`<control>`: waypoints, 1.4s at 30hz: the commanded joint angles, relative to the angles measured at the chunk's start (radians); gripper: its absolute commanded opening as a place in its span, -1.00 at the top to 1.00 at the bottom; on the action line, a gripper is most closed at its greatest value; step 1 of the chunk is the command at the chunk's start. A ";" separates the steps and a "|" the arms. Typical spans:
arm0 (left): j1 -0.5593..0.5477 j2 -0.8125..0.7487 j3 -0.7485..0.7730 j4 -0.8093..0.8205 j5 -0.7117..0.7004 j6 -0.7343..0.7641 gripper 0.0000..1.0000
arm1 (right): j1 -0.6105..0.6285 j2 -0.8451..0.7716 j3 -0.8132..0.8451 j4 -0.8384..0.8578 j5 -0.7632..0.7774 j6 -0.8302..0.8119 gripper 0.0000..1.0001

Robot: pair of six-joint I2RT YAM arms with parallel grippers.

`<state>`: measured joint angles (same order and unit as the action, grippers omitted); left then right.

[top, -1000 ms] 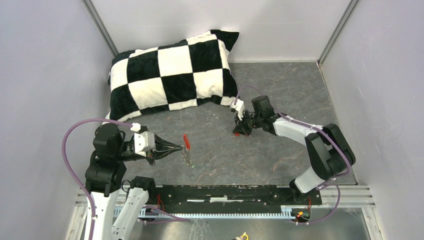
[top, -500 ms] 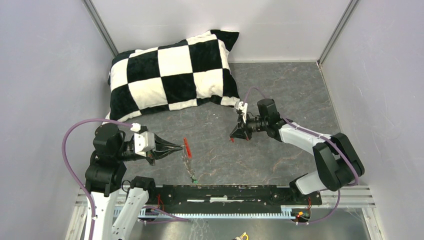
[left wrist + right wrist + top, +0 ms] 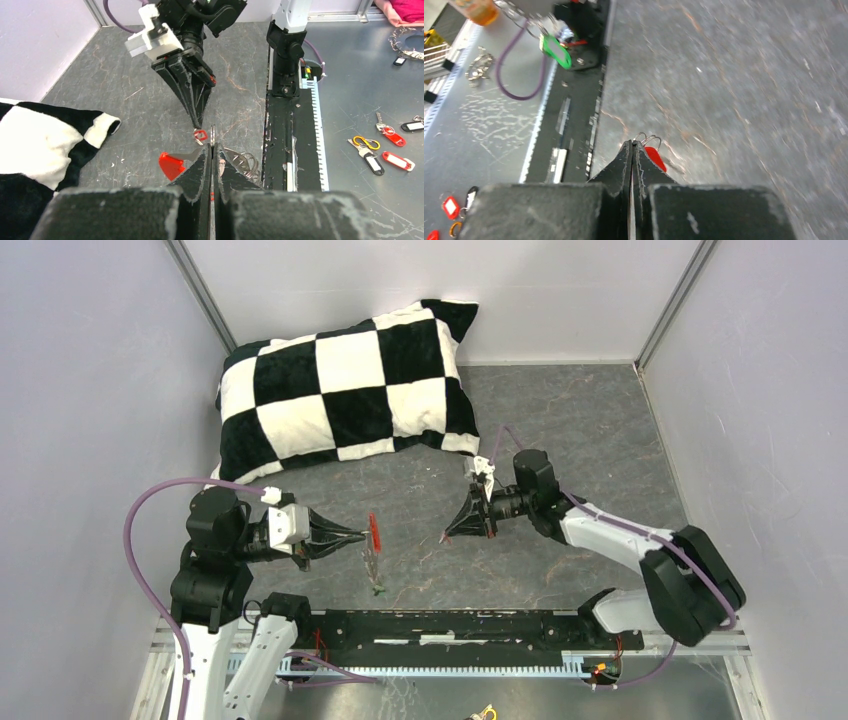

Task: Put the keys on the keyring

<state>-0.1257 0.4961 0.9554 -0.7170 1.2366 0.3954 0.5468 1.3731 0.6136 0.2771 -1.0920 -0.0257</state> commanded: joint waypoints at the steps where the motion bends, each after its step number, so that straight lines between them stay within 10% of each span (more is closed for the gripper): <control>1: 0.000 -0.001 0.003 0.007 0.041 0.035 0.95 | 0.084 -0.111 -0.012 0.203 -0.036 0.139 0.99; 42: 0.000 0.034 0.116 0.005 0.245 -0.041 0.96 | 0.532 -0.251 0.531 -0.306 0.208 -0.309 0.99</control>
<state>-0.1257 0.5171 1.0298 -0.7231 1.4357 0.3935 1.0664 1.1133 1.0908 -0.0475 -0.8818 -0.3202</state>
